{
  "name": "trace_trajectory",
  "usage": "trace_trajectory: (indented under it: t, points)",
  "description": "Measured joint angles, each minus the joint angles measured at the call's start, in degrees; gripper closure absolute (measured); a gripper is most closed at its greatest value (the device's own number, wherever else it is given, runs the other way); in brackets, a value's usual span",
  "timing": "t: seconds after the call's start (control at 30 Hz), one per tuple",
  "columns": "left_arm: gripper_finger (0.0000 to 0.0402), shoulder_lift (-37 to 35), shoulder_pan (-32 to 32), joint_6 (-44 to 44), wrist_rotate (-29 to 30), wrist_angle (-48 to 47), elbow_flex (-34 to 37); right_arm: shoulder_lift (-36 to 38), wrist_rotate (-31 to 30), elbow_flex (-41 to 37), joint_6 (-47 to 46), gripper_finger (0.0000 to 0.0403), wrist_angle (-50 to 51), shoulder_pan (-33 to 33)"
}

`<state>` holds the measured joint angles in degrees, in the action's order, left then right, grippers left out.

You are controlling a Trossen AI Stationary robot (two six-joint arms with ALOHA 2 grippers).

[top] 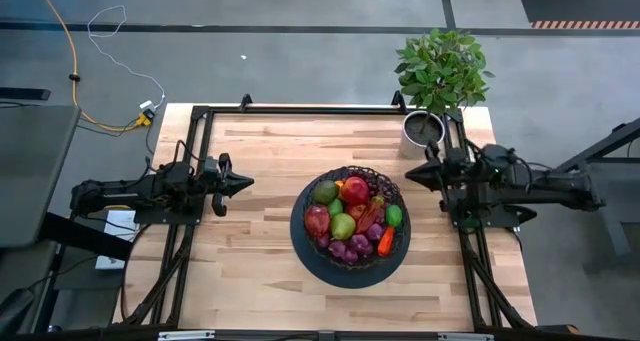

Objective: Build produce basket
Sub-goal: Return to Home Position

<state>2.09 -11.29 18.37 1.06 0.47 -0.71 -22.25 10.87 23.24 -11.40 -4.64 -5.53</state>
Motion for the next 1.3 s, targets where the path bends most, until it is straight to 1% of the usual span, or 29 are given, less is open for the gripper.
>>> trace_trajectory:
  t: [0.07,0.17,0.33,0.4,0.5,0.63,0.8,0.87,0.97,1.1,1.3]
  points:
    - [0.0401,0.0,0.0,0.0,0.0,0.0,0.0,5.3,-1.4,-3.6,0.2,0.0403,0.0,-0.5]
    - [0.0401,0.0,0.0,0.0,0.0,0.0,0.0,12.5,-1.8,-8.0,1.3,0.0403,-0.3,-1.6]
    - [0.0401,0.0,0.0,0.0,0.0,0.0,0.0,21.9,-2.2,-14.0,1.2,0.0403,-0.6,-2.4]
    - [0.0401,0.0,0.0,0.0,0.0,0.0,0.0,22.2,-3.6,-16.0,1.2,0.0403,-1.9,-2.4]
    - [0.0401,0.0,0.0,0.0,0.1,0.1,0.0,21.0,-3.8,-18.8,1.3,0.0403,-5.2,-2.1]
    - [0.0401,-0.1,0.0,-0.1,0.8,0.1,0.0,20.9,-4.5,-22.7,1.1,0.0403,-7.1,-0.6]
    - [0.0401,-0.1,0.0,0.0,0.9,0.2,0.0,21.1,-6.9,-22.7,4.6,0.0403,-2.5,0.9]
    - [0.0401,-0.1,0.0,0.0,1.0,0.2,0.0,21.2,-7.0,-22.7,4.7,0.0403,-1.2,0.9]
    - [0.0401,-0.1,0.0,0.0,1.1,0.2,0.0,21.1,-7.5,-22.7,3.3,0.0403,3.4,0.9]
    - [0.0401,-0.1,0.0,0.0,1.1,0.2,0.0,20.0,-10.5,-22.5,2.4,0.0403,4.3,0.9]
    - [0.0401,-0.1,0.0,-0.1,1.1,0.2,0.0,19.9,-10.7,-22.5,2.4,0.0403,4.3,0.9]
